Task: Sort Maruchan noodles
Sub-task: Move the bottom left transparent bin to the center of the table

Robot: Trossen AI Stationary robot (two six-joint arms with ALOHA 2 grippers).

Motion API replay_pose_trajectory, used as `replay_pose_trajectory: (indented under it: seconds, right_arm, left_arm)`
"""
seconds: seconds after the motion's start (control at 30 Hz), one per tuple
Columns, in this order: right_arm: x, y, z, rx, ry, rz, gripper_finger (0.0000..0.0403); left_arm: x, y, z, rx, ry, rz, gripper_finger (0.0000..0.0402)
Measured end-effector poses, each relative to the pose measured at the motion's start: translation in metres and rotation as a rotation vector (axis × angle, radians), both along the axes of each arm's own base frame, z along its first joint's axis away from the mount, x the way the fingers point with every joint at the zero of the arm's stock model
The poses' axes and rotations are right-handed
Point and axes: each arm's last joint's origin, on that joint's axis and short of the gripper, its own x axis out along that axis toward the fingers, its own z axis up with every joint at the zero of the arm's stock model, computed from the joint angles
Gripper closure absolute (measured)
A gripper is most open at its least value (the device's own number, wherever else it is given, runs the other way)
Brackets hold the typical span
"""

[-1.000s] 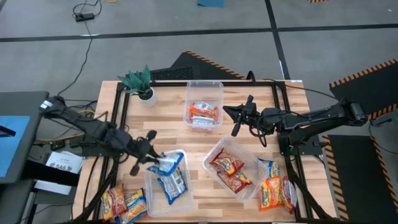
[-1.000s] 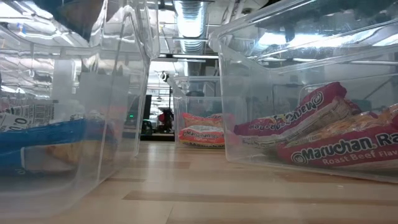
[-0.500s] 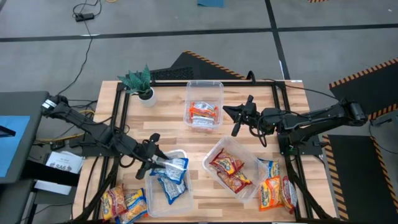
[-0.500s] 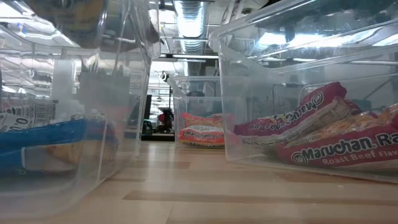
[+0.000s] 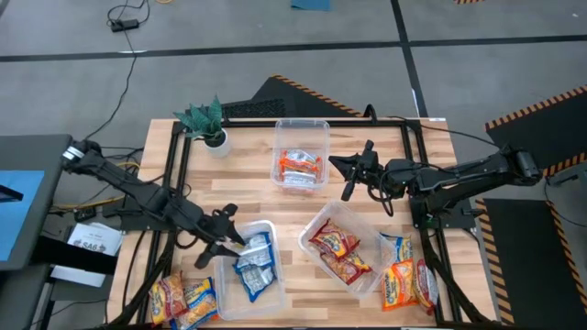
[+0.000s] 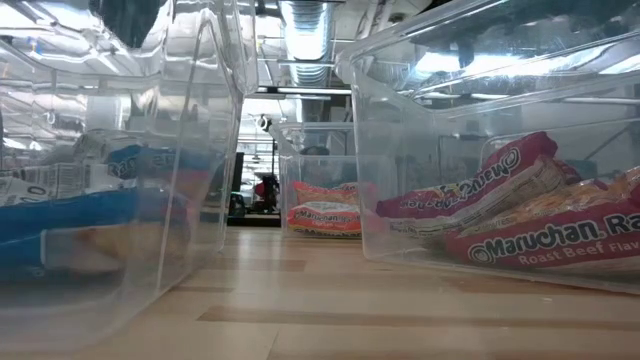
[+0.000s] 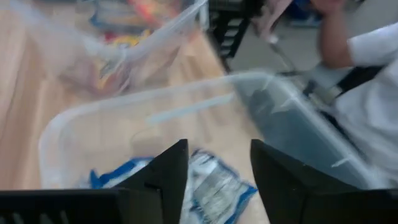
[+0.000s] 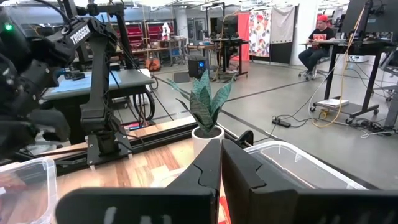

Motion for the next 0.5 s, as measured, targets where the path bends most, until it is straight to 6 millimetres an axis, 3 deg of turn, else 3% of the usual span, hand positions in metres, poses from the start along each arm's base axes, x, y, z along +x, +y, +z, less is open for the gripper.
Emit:
replay_pose_trajectory:
  seconds: [0.2, 0.5]
  right_arm:
    - [0.0, 0.0, 0.0, 0.0, 0.0, 0.0, 0.0365]
    - [0.0, 0.0, 0.0, 0.0, 0.0, 0.0, 0.0365]
  left_arm:
    - [0.016, -0.007, -0.028, 0.108, 0.125, 0.018, 0.0381]
    - [0.043, -0.016, -0.034, 0.324, 0.328, 0.131, 0.0401]
